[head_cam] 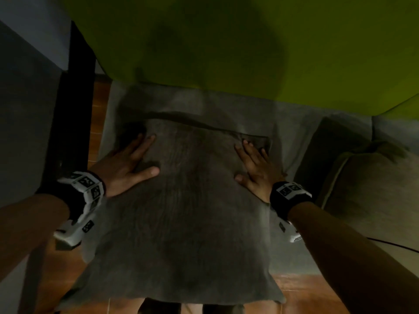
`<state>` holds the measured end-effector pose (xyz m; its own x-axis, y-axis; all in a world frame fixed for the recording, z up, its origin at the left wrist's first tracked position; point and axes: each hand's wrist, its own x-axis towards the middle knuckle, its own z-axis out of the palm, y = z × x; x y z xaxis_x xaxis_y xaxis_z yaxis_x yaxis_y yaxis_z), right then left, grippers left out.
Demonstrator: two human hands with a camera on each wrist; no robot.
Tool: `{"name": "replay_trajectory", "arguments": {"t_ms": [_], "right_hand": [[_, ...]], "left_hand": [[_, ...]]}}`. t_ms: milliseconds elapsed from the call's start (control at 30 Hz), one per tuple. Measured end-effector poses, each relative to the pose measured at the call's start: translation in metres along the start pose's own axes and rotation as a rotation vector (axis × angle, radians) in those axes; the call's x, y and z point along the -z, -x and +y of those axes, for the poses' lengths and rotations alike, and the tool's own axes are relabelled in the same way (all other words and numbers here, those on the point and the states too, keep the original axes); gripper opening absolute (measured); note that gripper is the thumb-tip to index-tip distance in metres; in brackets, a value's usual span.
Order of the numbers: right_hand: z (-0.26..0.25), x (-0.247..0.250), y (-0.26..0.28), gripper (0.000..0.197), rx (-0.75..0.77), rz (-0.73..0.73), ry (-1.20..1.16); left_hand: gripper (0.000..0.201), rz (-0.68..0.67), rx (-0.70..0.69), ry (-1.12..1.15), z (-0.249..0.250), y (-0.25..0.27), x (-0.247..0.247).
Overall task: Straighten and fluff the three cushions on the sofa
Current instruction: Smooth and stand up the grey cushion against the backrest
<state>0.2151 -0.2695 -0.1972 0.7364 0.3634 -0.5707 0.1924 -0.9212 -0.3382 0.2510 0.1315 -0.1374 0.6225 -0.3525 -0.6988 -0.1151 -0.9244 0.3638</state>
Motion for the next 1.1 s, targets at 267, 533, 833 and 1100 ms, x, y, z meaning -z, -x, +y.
{"name": "replay_trajectory", "arguments": {"t_ms": [267,533,833,1100], "right_hand": [[-0.014,0.051,0.03,0.115,-0.242,0.047,-0.011],[-0.082,0.06,0.065,0.075,0.414,0.23,0.019],[-0.027,0.026,0.019,0.081,-0.099,-0.104,-0.236],[-0.009,0.025,0.026,0.097,-0.167,-0.137,-0.179]], "left_hand": [[0.116,0.145,0.095,0.044,0.009,0.019,0.036],[0.076,0.128,-0.523,-0.281,0.028,0.047,0.009],[0.084,-0.032,-0.01,0.2,0.007,0.012,0.004],[0.063,0.359,0.189,0.284,0.006,-0.011,0.055]]}}
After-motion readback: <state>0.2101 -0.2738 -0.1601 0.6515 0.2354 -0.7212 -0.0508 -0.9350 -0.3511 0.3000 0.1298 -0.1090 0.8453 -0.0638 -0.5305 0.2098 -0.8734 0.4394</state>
